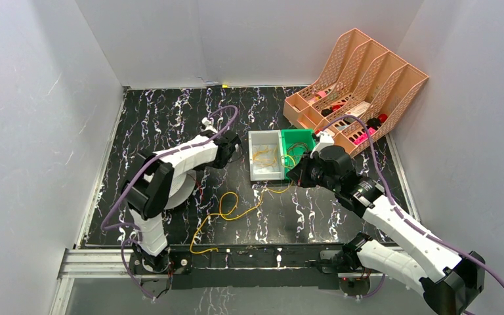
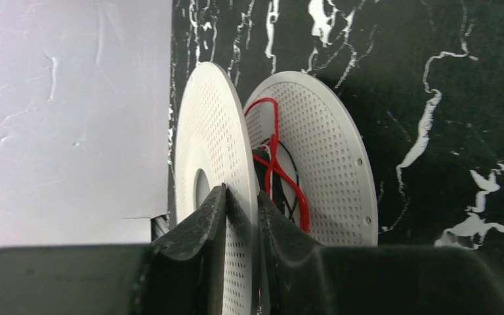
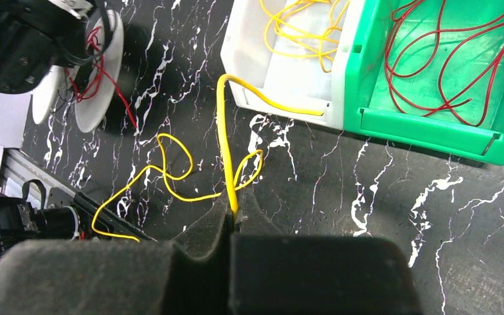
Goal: Wrap the cables
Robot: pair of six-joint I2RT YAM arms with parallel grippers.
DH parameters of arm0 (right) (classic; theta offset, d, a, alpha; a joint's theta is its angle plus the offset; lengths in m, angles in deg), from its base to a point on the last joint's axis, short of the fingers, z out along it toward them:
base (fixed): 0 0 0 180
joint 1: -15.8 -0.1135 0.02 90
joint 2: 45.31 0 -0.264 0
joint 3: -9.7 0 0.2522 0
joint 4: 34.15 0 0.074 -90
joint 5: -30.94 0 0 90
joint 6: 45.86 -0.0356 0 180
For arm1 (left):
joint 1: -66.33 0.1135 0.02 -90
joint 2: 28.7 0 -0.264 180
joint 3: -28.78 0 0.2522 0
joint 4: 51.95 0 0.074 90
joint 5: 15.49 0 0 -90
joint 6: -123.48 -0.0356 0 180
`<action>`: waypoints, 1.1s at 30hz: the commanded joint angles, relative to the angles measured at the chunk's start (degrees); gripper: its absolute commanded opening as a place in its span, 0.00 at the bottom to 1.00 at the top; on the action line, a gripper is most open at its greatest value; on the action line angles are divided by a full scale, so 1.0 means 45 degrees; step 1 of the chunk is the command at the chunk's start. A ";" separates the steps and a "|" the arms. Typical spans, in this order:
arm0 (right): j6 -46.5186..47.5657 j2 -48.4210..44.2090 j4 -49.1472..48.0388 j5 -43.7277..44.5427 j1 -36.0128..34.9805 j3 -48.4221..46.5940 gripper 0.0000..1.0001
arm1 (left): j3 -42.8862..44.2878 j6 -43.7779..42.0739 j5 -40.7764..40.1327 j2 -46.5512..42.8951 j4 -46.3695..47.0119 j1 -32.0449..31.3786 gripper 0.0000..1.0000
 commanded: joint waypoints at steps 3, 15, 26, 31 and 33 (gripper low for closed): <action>-0.0095 0.0082 -0.0829 -0.0167 0.0061 -0.0139 0.00 | 0.0527 0.0182 0.0990 -0.1517 0.0521 -0.0131 0.00; 0.0386 0.0175 -0.0554 0.0060 0.0061 -0.0982 0.00 | 0.0216 -0.1652 0.3560 -0.5134 0.2728 -0.0278 0.00; 0.1862 -0.0489 -0.1464 -0.2009 0.0064 -0.1771 0.00 | -0.2302 -0.3626 0.7145 -0.8887 0.7534 -0.0397 0.00; 0.2190 -0.0575 -0.1508 -0.2720 0.0052 -0.2050 0.00 | -0.3045 -0.3921 0.8202 -0.9318 0.8536 -0.0397 0.00; 0.2208 -0.0583 -0.1606 -0.3157 0.0066 -0.2093 0.00 | -0.3109 -0.3982 0.8508 -0.9280 0.8582 -0.0397 0.00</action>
